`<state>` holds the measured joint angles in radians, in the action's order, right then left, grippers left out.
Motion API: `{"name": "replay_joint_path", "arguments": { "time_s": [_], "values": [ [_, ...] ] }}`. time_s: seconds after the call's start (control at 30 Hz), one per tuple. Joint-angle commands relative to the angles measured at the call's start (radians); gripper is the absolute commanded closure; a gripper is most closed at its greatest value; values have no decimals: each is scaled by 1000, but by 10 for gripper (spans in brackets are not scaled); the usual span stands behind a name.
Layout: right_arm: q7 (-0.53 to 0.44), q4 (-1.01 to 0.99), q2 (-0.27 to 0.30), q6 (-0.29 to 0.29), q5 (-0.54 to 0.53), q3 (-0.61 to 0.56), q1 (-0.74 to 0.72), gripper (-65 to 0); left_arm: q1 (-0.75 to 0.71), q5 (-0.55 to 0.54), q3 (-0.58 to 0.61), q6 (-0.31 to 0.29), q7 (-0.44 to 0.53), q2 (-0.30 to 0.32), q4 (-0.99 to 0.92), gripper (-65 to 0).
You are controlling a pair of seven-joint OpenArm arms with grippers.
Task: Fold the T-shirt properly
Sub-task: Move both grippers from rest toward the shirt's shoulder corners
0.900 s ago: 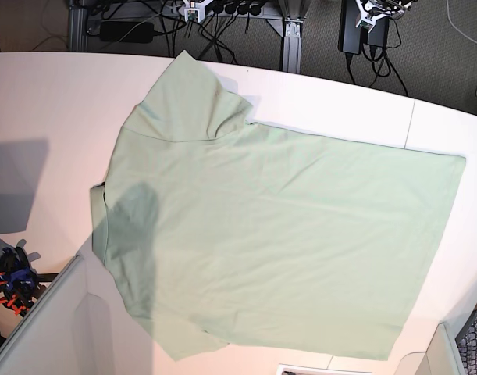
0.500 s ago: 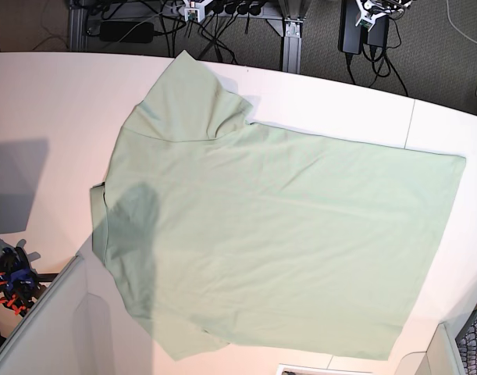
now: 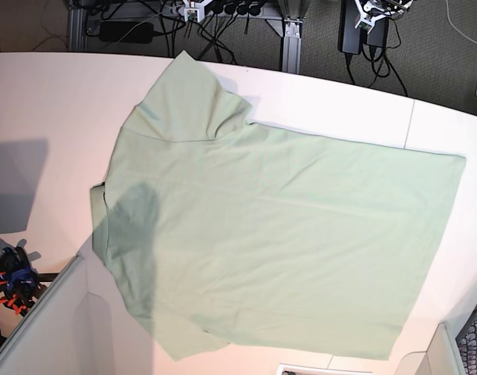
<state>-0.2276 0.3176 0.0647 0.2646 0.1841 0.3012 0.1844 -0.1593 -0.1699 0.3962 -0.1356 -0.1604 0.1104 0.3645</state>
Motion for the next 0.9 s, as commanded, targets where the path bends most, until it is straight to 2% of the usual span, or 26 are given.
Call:
{"name": "replay_joint_path", "arguments": {
  "time_s": [0.0,0.13,0.2,0.3,0.43,0.57,0.67,0.8,0.87],
  "values": [
    [-8,13,8,1,0,-1,15,-123,-26,-3,2,-11,-5,13,31,-91],
    [-8,86,18,7,-1,-1,83,-123,-136,-39,2,-11,-5,61,203,-91],
    [-7,140,30,44,-18,-3,132,-123,-203,-60,2,-11,-5,91,307,-91],
    [-7,237,56,101,-87,-19,216,-123,-305,-86,1,-11,-5,134,473,-91],
    [-7,402,102,110,-198,-57,349,-123,-444,-100,-50,-11,-26,171,717,-91],
    [5,601,148,110,-293,-67,491,-123,-566,-130,-156,-18,-79,190,980,-91],
    [34,760,179,110,-363,-64,587,-123,-632,-200,-230,-89,-114,212,1161,-91],
    [131,985,200,109,-416,-49,689,-123,-676,-306,-325,-248,-169,257,1359,-91],
    [161,1095,201,109,-452,-34,727,-123,-689,-370,-377,-287,-225,276,1436,-91]
  ]
}}
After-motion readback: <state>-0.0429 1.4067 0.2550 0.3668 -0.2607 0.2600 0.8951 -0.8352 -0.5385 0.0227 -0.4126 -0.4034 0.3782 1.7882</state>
